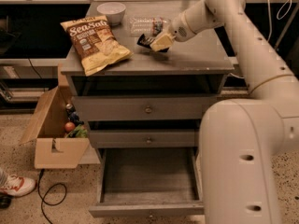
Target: Place rxbar chocolate into bottom drawer
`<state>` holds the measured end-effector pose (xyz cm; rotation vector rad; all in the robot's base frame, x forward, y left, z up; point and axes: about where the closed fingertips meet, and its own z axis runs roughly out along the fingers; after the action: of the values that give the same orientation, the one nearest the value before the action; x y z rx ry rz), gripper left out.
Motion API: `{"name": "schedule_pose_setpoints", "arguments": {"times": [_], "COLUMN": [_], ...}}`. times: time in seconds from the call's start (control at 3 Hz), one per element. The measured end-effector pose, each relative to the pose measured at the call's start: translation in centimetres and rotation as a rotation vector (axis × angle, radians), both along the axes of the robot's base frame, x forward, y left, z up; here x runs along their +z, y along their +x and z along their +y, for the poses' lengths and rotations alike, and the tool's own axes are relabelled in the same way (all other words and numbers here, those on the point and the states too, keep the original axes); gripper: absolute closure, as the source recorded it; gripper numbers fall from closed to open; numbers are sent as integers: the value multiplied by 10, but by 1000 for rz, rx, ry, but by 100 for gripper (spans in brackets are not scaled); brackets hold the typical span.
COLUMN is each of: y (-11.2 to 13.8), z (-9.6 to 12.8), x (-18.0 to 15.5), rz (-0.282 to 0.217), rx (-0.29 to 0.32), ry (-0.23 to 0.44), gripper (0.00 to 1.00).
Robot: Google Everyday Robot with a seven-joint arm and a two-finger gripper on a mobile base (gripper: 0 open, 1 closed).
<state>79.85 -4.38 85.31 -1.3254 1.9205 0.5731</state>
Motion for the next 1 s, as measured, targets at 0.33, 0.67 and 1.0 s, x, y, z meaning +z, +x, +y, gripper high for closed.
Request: {"name": "schedule_pose_setpoints", "arguments": {"times": [0.33,0.67,1.0], "y": [-11,-30,-60], "z": [-11,-32,-45], "x": [28,53,68], "rz": [-66,-133,-169], "rx": [-17,-61,-87], "ry": [84,141,180], "gripper": [100,100,100]}}
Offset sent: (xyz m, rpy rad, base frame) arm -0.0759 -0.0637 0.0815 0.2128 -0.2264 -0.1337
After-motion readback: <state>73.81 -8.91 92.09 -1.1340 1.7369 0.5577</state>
